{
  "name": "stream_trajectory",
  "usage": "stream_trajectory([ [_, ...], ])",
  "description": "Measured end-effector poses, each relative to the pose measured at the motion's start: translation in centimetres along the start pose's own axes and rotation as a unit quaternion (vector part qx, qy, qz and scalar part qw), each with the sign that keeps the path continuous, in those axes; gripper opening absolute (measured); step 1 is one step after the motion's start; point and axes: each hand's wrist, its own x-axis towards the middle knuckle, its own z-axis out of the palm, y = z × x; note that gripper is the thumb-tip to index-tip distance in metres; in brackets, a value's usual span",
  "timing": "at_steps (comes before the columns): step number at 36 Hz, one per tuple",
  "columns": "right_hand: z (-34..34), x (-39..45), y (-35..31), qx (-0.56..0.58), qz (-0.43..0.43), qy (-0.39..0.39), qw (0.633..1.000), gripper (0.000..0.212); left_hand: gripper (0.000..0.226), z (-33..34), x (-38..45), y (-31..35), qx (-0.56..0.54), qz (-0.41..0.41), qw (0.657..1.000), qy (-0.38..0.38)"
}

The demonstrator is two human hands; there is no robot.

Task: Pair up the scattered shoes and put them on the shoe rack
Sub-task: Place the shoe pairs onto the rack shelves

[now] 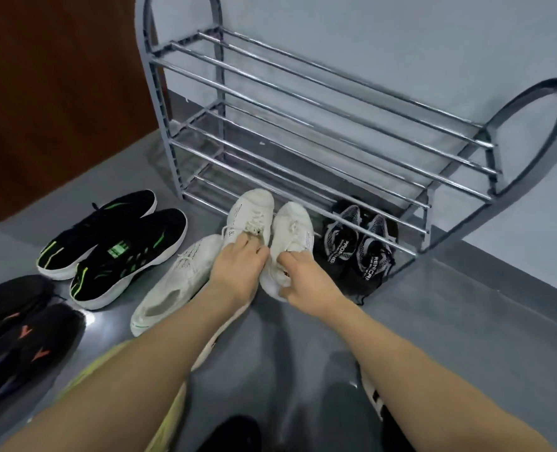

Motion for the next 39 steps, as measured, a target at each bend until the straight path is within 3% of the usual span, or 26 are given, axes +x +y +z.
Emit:
stream_trajectory([
  [2, 0.6, 1.1, 1.0, -0.020, -0.007, 0.013, 1.000, 0.023, 0.048, 1.5, 1.1, -0.7, -0.002, 0.002, 1.000, 0.016],
  [7, 1.8, 3.5, 3.7, -0.067, -0.024, 0.026, 0.997, 0.028, 0.029, 3.2, 3.3, -1.5, 0.012, 0.020, 0.996, 0.087],
  [13, 2.1, 6.7, 6.6, -0.076, -0.002, 0.028, 0.997, 0.036, 0.058, 4.3, 7.9, -2.0, 0.014, -0.004, 0.997, 0.079],
  [16, 2.7, 7.9, 7.9, -0.080, 0.010, 0.048, 0.996, 0.035, 0.053, 5.6, 9.5, -1.4, 0.027, -0.030, 0.995, 0.094],
  [22, 3.3, 8.5, 9.3, -0.077, 0.034, 0.062, 0.995, 0.035, 0.049, 8.9, 9.9, 0.3, -0.078, -0.113, 0.990, 0.033],
  [27, 3.7, 9.1, 9.8, -0.062, 0.046, 0.054, 0.996, 0.034, 0.058, 9.0, 10.9, 0.1, -0.099, -0.110, 0.988, -0.035],
  [33, 3.4, 8.8, 9.4, -0.076, 0.060, 0.066, 0.993, 0.030, 0.059, 9.1, 11.5, -1.0, -0.148, -0.036, 0.987, 0.042],
  [39, 3.2, 9.7, 8.7, -0.099, 0.087, 0.073, 0.989, 0.036, 0.047, 8.5, 12.6, -1.8, -0.122, -0.086, 0.989, -0.018],
])
